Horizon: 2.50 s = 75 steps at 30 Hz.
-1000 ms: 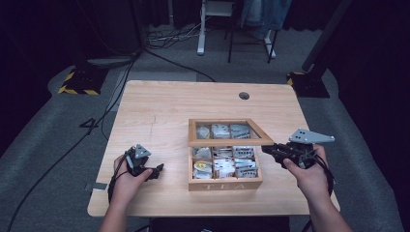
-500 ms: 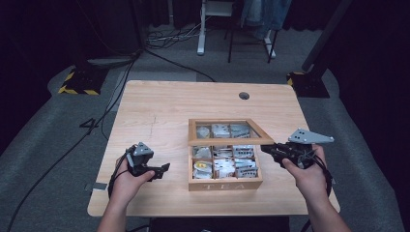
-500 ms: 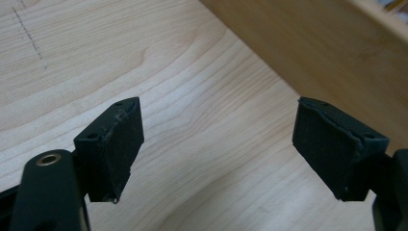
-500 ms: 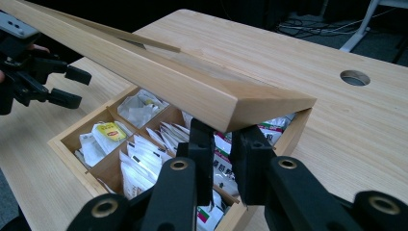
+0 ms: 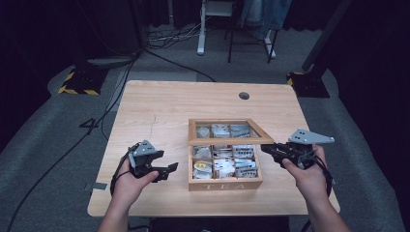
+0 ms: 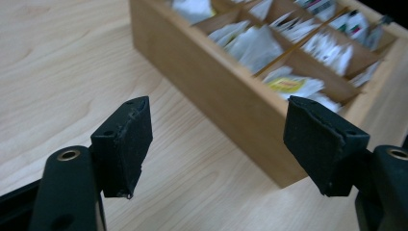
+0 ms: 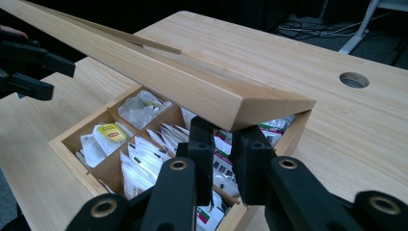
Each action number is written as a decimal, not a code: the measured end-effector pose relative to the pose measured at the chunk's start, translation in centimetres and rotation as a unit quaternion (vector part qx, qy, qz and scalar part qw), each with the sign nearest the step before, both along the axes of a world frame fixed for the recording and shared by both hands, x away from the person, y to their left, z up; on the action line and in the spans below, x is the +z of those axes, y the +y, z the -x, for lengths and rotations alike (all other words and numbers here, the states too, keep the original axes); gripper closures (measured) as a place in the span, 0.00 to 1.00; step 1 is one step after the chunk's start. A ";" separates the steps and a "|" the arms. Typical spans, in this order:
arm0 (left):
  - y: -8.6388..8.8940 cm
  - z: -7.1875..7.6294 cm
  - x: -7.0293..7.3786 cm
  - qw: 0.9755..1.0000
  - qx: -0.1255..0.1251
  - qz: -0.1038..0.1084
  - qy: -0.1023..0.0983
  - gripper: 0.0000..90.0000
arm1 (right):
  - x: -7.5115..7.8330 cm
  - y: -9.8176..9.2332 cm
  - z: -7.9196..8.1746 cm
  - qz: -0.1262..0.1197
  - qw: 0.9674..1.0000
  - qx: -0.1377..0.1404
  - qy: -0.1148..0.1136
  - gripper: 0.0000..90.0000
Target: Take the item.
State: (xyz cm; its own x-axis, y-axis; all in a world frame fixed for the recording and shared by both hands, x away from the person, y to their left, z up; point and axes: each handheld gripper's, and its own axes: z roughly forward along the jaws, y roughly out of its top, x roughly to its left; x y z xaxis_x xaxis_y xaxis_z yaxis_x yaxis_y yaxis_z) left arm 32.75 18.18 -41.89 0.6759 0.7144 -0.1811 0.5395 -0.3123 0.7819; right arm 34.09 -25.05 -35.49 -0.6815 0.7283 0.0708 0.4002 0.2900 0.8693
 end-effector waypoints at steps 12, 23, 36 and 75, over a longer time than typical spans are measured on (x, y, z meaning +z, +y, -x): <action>-3.2 0.5 1.5 0.999 -0.043 -0.014 -0.023 0.30 | 0.0 0.0 0.0 -0.002 1.000 0.001 0.001 0.87; -6.9 0.6 2.3 0.995 -0.088 -0.017 -0.039 0.30 | 0.0 0.1 0.1 -0.002 1.000 0.000 -0.001 0.87; -11.2 0.9 2.5 0.990 -0.134 -0.016 -0.047 0.35 | 0.0 0.1 0.2 -0.002 1.000 -0.001 -0.001 0.87; -20.2 -0.6 -0.1 0.984 -0.172 0.004 -0.049 0.51 | 0.0 0.0 0.1 -0.009 1.000 0.002 -0.001 0.87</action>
